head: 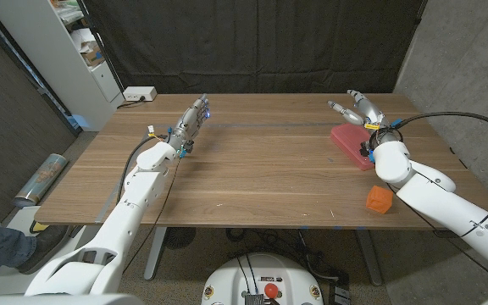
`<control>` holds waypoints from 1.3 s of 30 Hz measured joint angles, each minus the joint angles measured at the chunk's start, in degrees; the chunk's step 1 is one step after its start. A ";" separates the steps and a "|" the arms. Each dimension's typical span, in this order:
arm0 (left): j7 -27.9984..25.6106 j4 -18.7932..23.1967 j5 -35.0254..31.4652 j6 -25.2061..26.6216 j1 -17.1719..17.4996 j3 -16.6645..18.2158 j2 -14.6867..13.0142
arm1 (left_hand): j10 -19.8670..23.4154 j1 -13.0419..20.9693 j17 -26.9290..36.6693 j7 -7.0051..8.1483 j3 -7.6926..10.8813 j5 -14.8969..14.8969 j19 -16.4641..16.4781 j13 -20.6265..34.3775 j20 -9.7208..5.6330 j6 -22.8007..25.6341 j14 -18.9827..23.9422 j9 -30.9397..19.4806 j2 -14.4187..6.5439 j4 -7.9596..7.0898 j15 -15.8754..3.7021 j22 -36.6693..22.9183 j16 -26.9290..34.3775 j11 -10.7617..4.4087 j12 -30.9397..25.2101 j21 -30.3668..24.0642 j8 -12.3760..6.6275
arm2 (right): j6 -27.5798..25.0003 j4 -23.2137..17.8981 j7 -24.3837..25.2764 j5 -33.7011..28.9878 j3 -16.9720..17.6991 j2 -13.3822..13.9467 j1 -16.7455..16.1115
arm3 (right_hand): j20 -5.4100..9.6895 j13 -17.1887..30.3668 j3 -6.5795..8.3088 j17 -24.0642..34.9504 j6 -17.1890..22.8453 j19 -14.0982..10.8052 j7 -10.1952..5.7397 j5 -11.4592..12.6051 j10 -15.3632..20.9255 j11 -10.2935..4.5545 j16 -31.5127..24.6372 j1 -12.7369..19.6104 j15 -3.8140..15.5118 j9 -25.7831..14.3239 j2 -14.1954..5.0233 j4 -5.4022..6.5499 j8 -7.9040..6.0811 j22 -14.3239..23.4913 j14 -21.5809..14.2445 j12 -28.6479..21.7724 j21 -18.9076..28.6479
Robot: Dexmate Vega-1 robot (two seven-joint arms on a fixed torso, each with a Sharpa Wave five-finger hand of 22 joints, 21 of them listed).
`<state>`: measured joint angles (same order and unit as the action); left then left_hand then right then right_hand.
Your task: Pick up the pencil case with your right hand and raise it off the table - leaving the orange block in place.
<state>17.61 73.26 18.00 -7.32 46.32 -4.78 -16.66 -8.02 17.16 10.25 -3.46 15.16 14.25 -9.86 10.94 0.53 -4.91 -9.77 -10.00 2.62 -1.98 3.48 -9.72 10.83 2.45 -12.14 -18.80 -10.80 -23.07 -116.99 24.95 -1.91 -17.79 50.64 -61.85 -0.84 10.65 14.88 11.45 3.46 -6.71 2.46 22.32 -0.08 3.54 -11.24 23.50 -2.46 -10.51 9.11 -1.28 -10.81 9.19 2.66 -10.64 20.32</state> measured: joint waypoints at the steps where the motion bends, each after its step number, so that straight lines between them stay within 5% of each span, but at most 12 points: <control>1: 0.00 0.00 -0.02 0.02 -0.01 0.00 0.00 | 0.00 0.00 0.00 0.00 0.00 0.00 0.00 0.00 0.00 0.00 0.00 0.00 0.00 0.00 0.00 0.00 0.00 0.00 0.00 0.00 0.00 | -0.29 -0.32 -0.01 -0.08 -0.07 0.16 0.02 | -0.11 0.00 -0.17 0.00 -0.33 -0.12 0.07 0.31 -0.39 0.11 0.00 0.24 0.00 0.00 0.24 -0.17 0.04 0.00 0.00 0.00 -0.21; 14: -0.19 0.21 -0.16 0.22 -0.05 -0.10 0.07 | 0.00 0.00 0.00 0.00 0.00 0.00 0.10 0.00 0.53 0.00 0.00 0.00 0.00 0.00 0.00 0.00 0.00 0.00 0.00 0.41 0.00 | -7.37 -2.76 -2.29 -1.08 -1.58 1.73 1.47 | -2.15 0.01 -1.65 -0.27 -4.33 1.97 -1.24 1.70 -4.25 0.16 0.45 1.45 -2.54 0.00 0.85 -1.99 0.66 0.30 2.56 0.33 -2.94; 30: -0.80 1.46 -0.17 0.56 0.83 -0.12 0.09 | 0.00 0.00 0.00 0.00 0.00 0.00 -0.10 0.00 0.72 0.00 0.00 0.00 0.00 0.00 0.00 -0.30 0.00 0.00 0.00 0.81 0.00 | -15.32 -5.02 -5.08 -2.60 -4.54 3.79 4.51 | -4.42 0.02 -3.19 -0.11 -6.77 3.19 -1.84 2.71 -6.40 0.26 0.66 1.45 -4.81 0.00 0.85 -2.68 0.66 0.29 5.07 0.33 -4.85; 39: -1.15 2.18 -0.07 0.64 1.36 -0.17 0.06 | 0.00 0.00 0.00 0.00 -0.18 0.00 -0.10 0.00 0.72 0.00 0.00 0.00 0.00 0.18 0.00 -0.29 0.00 0.00 0.00 1.02 0.00 | -18.61 -6.21 -6.55 -3.01 -5.96 5.12 5.95 | -10.40 0.02 -4.60 -0.11 -7.79 5.31 -2.87 3.56 -7.73 0.16 0.66 1.82 -5.80 -0.30 0.47 -3.14 0.38 0.28 6.70 0.33 -7.25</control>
<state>16.47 75.44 17.93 -6.68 47.69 -4.95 -16.59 -8.02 17.16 10.25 -3.47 14.98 14.25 -9.96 10.94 1.25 -4.91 -9.77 -10.00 2.62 -1.80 3.48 -10.02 10.83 2.46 -12.14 -17.78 -10.80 -41.68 -123.20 18.41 -4.92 -23.75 55.76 -55.91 -11.25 10.67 10.28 11.34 -4.33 -1.40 -0.40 25.88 -7.81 3.70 -10.58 25.32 -8.27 -10.81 9.57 -4.42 -10.42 9.48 9.36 -10.32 13.07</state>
